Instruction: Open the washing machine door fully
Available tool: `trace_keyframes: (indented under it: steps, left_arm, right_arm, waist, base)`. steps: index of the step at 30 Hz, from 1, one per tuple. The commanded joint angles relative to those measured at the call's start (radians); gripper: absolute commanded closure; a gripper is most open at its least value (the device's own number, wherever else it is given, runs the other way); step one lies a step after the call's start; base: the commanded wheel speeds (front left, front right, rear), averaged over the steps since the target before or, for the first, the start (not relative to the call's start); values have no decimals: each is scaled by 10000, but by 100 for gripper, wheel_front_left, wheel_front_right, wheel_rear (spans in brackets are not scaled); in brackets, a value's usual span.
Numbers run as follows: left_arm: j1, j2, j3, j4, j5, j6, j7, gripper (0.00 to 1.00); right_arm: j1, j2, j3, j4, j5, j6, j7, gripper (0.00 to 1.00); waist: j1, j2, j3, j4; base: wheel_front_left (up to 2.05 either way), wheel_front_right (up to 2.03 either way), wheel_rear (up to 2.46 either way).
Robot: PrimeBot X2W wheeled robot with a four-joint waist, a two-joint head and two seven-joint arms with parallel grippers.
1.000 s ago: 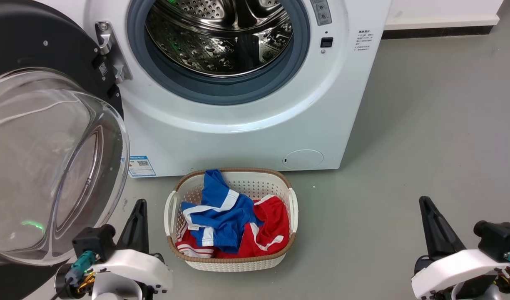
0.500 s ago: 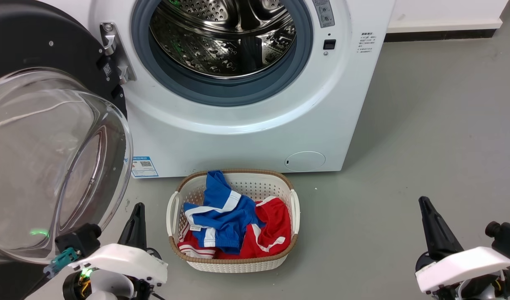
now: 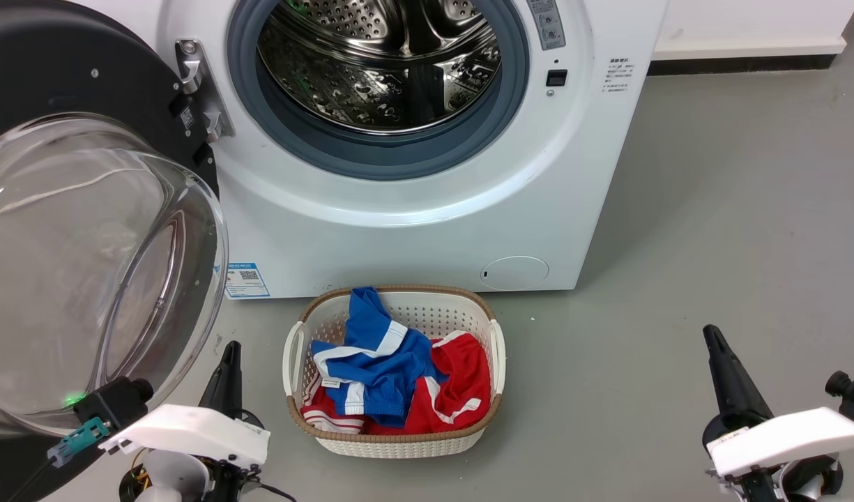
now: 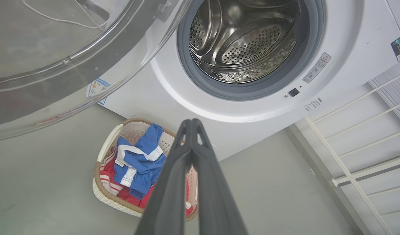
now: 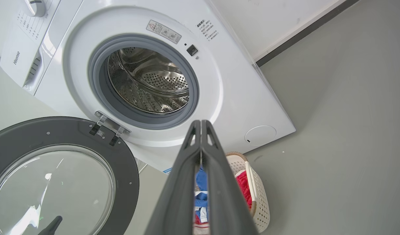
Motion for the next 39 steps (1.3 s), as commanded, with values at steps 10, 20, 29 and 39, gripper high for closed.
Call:
trace_keyframes:
  steps: [10, 20, 29, 39]
  left_arm:
    - [-220, -305, 607, -4, -1368, -472, 410, 100]
    - [-222, -546, 975, 72, -2290, -783, 696, 100]
    - [-225, -752, 1279, 138, -3043, -1024, 941, 100]
    - [-211, -965, 1597, 211, -3802, -1291, 1182, 100]
  right_arm:
    - [-416, -103, -59, 225, 1813, 1, 119, 100]
    - [-525, -111, -105, 458, 3010, 1, 199, 100]
    - [-612, -113, -146, 647, 3985, 1, 271, 100]
    - [-708, -108, -194, 847, 4985, 1, 349, 100]
  waist:
    - [0, 0, -55, 71]
    - [0, 0, -101, 128]
    - [0, 0, -142, 180]
    - [0, 0, -187, 238]
  base:
    - [0, 0, 0]
    - [0, 0, 0]
    - [0, 0, 0]
    - [0, 0, 0]
